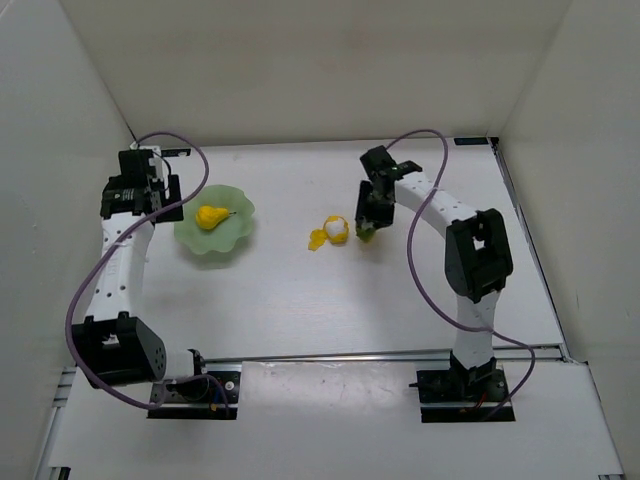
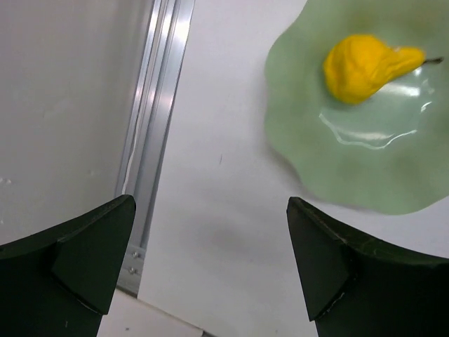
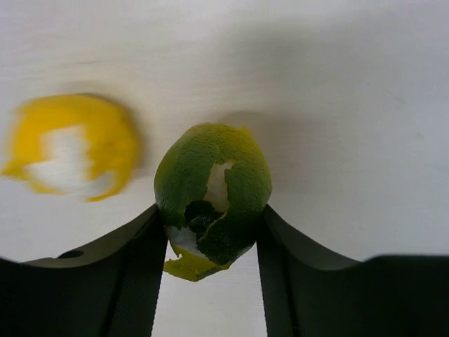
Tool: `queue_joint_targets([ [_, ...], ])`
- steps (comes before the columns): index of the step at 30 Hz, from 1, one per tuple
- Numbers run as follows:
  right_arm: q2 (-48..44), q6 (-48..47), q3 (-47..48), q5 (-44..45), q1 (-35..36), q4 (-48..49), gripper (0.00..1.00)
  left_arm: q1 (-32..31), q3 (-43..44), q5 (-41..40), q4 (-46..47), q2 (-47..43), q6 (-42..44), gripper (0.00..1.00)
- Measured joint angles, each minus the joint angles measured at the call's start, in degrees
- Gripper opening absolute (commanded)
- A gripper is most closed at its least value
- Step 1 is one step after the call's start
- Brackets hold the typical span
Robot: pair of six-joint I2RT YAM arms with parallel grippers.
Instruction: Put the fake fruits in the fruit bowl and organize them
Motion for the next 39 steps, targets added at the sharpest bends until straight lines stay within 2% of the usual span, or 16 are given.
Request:
queue_joint_targets([
  [4, 0.44, 1.01, 10.86, 0.07, 6.29, 1.38, 0.17, 2.86, -5.46, -0.24, -0.24, -1.09, 0.17, 1.00],
  [9, 3.48, 7.89, 24.37, -5.09, 15.15, 12.31, 0.17, 5.99, -8.96, -0.20, -0.52, -0.55, -0.37, 1.00],
  [13, 15.87, 18.86, 39.78, -13.42, 19.37, 22.45, 0.17, 7.06, -9.07, -0.13, -0.09, -0.59, -1.18, 1.00],
  [15, 22.32, 25.66, 43.45, -16.90, 20.52, 28.35, 0.19, 7.10, -9.42, -0.11, 0.37, -0.63, -1.36, 1.00],
  [18, 29.11, 33.48, 43.56, -19.56, 22.25, 33.46, 0.25, 7.10, -10.05, -0.09, 0.79, -0.63, -1.57, 1.00],
  [19, 30.88, 34.67, 43.56, -19.65, 22.80, 33.99, 0.33, 7.10, -10.21, -0.09, 0.83, -0.66, -1.62, 1.00],
  [21, 32.98, 35.54, 43.25, -19.56, 23.96, 33.99, 0.43, 7.10, -10.49, -0.09, 0.90, -0.66, -1.68, 1.00],
  [22, 33.24, 35.45, 43.08, -19.54, 24.39, 33.68, 0.56, 7.10, -10.58, -0.09, 0.90, -0.66, -1.73, 1.00],
  [24, 33.16, 34.62, 42.73, -19.54, 25.27, 33.79, 0.74, 7.10, -10.58, -0.09, 0.96, -0.66, -1.77, 1.00],
  [25, 32.87, 33.77, 42.73, -19.54, 25.68, 34.12, 0.96, 7.10, -10.58, -0.09, 0.98, -0.66, -1.77, 1.00],
  [26, 32.48, 32.92, 42.73, -19.58, 25.99, 34.12, 1.00, 7.10, -10.58, -0.09, 1.05, -0.66, -1.77, 1.00],
  [30, 29.94, 27.41, 42.73, -19.56, 26.16, 32.39, 1.00, 7.10, -10.58, -0.02, 1.05, -0.66, -1.75, 1.00],
  [33, 24.72, 22.45, 40.13, -18.01, 25.70, 28.96, 1.00, 7.10, -10.51, 0.39, 1.05, -0.66, -1.62, 1.00],
  [37, 11.43, 17.57, 31.12, -10.95, 24.13, 21.44, 1.00, 6.45, -9.22, 2.45, 0.83, -0.63, -0.17, 1.00],
  [39, 1.97, 15.13, 23.17, -5.46, 21.66, 18.49, 1.00, 4.04, -7.23, 4.55, 0.20, -0.55, 1.20, 1.00],
])
